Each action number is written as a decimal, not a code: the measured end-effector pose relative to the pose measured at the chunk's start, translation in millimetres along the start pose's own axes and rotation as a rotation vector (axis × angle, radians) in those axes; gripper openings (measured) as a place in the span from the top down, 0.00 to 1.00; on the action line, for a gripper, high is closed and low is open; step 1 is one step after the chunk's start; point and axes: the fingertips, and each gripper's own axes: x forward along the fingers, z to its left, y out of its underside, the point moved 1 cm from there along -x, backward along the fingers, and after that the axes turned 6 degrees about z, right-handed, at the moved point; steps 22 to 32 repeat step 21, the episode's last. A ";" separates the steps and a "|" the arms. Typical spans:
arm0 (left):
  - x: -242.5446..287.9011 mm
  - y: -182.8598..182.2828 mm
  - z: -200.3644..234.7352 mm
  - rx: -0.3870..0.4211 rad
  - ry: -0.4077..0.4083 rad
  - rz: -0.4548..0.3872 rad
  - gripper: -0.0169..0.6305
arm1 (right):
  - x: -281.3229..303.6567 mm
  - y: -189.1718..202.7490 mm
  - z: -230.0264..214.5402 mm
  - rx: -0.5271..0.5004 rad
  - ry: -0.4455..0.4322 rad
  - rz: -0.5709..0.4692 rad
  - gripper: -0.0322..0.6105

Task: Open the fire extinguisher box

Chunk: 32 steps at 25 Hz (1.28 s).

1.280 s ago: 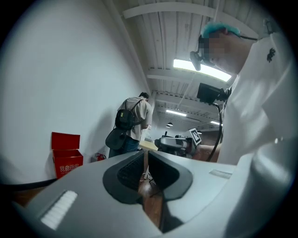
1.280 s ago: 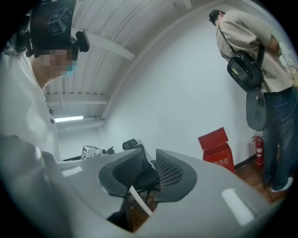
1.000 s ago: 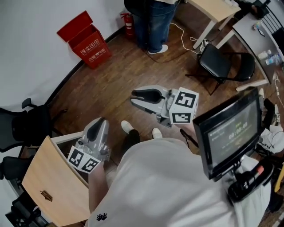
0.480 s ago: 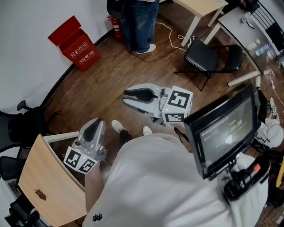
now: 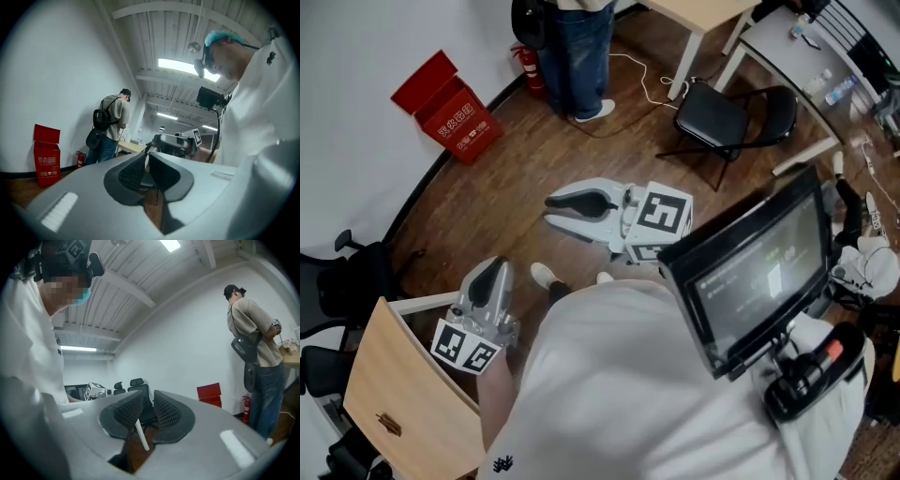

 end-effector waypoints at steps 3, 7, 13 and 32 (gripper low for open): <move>1.3 -0.6 0.8 0.001 0.002 -0.003 0.93 | 0.7 -0.7 -0.8 -0.012 0.003 0.002 0.84; 1.6 1.0 1.0 -0.003 0.004 0.002 0.93 | 1.1 -0.7 -0.7 -0.018 0.008 0.008 0.84; 1.1 2.7 0.9 -0.006 0.000 0.004 0.93 | 2.4 1.5 0.1 -0.025 0.005 0.019 0.84; 2.7 2.9 0.0 -0.005 0.001 0.003 0.93 | 1.7 16.0 -7.4 -0.025 0.006 0.026 0.84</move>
